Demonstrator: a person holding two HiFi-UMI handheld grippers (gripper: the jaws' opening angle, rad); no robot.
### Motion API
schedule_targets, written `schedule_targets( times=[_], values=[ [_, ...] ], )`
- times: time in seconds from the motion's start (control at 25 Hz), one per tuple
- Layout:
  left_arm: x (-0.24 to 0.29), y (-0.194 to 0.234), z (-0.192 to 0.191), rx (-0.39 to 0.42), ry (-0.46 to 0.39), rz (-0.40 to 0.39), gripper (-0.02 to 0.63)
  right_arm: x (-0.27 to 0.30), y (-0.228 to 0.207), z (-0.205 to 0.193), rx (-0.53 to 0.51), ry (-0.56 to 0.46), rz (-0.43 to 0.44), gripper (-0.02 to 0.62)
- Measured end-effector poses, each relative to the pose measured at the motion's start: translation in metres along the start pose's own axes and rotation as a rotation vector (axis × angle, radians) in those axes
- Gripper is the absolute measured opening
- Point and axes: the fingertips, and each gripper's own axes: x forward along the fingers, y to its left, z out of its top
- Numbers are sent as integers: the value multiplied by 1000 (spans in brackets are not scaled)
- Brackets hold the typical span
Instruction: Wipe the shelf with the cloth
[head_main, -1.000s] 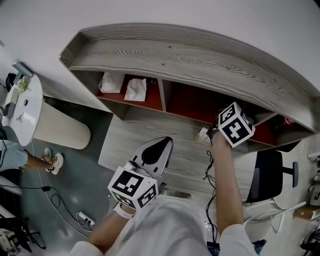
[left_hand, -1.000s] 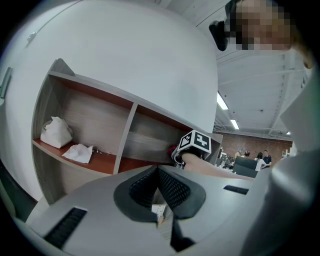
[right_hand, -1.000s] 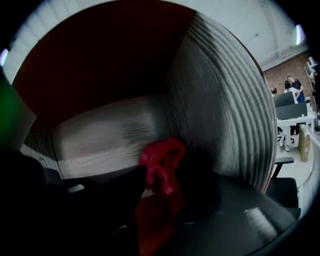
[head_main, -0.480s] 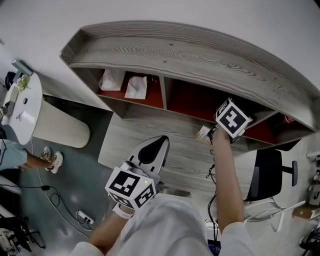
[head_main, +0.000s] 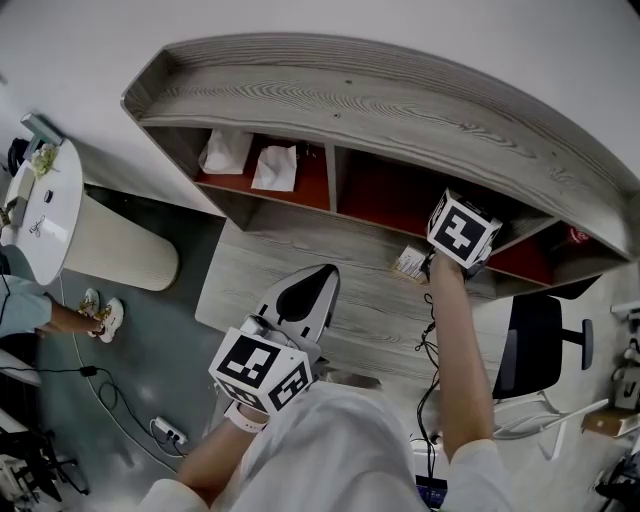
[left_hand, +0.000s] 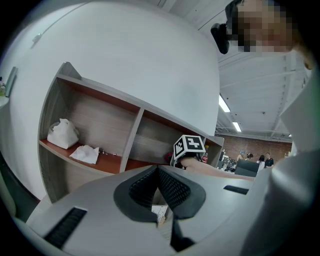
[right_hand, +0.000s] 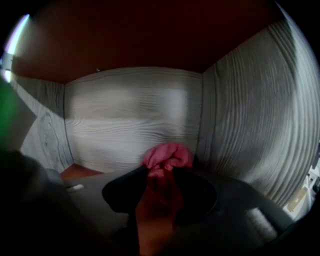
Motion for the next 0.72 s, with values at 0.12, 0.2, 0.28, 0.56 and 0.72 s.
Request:
schedule_targets(
  times=[0.12, 0.2, 0.28, 0.56, 0.72],
  values=[
    [-1, 2, -1, -5, -2, 2, 6, -1, 12, -1, -31, 0, 42, 172],
    [-1, 4, -3, -9, -2, 9, 6, -1, 23, -2, -43, -3, 85, 170],
    [-2, 6, -3, -10, -3, 13, 6, -1, 34, -2, -64, -14, 127, 170],
    [-7, 16, -5, -15, -3, 33, 6, -4, 75, -4, -126, -19, 253, 169],
    [-12, 21, -8, -21, 2, 44, 6, -9, 102, -10, -178, -6, 345, 169]
  ],
)
